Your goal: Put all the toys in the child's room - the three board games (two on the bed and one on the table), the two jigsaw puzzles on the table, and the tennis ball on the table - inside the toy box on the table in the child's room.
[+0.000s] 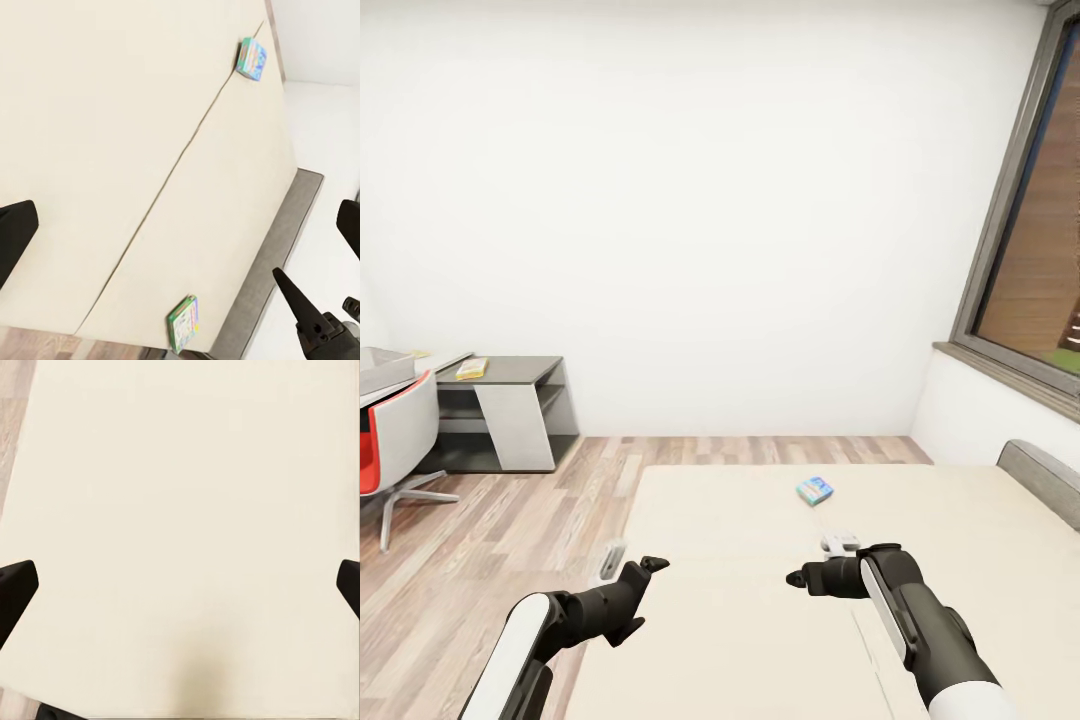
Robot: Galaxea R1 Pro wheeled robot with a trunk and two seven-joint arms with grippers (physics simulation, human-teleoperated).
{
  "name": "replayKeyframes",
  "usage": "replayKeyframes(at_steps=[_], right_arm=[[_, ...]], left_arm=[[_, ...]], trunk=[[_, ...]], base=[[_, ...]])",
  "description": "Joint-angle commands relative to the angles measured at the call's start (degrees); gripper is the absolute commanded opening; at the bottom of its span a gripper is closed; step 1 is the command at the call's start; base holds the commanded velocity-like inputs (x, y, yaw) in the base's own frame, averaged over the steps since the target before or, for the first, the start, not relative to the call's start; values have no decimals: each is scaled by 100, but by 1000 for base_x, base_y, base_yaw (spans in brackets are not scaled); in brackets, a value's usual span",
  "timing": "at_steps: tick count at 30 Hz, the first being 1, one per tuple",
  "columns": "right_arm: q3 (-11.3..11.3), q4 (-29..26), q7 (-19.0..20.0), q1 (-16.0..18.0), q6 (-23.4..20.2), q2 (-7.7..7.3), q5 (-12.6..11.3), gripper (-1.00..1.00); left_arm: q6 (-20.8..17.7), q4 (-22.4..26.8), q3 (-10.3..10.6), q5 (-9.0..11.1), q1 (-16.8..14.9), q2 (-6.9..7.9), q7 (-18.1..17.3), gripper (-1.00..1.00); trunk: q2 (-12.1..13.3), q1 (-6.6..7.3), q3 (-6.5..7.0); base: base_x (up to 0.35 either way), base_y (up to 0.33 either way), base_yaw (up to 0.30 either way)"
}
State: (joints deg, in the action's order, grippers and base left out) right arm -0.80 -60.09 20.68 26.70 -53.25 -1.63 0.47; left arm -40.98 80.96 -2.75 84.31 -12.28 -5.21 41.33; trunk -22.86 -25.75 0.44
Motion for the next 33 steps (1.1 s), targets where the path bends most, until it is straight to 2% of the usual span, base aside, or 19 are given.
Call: replayKeyframes(at_steps=[1, 33], right_arm=[[-8, -3, 13, 2, -19, -4, 7, 100], [-8, -3, 12, 2, -19, -5, 11, 100]], left_arm=[[-16, 6, -15, 60, -3, -6, 60, 100], [-16, 4, -15, 58, -3, -6, 62, 100]], trunk=[[-6, -3, -3], [-6, -3, -3]], base=[[0, -278, 0], [0, -278, 0]])
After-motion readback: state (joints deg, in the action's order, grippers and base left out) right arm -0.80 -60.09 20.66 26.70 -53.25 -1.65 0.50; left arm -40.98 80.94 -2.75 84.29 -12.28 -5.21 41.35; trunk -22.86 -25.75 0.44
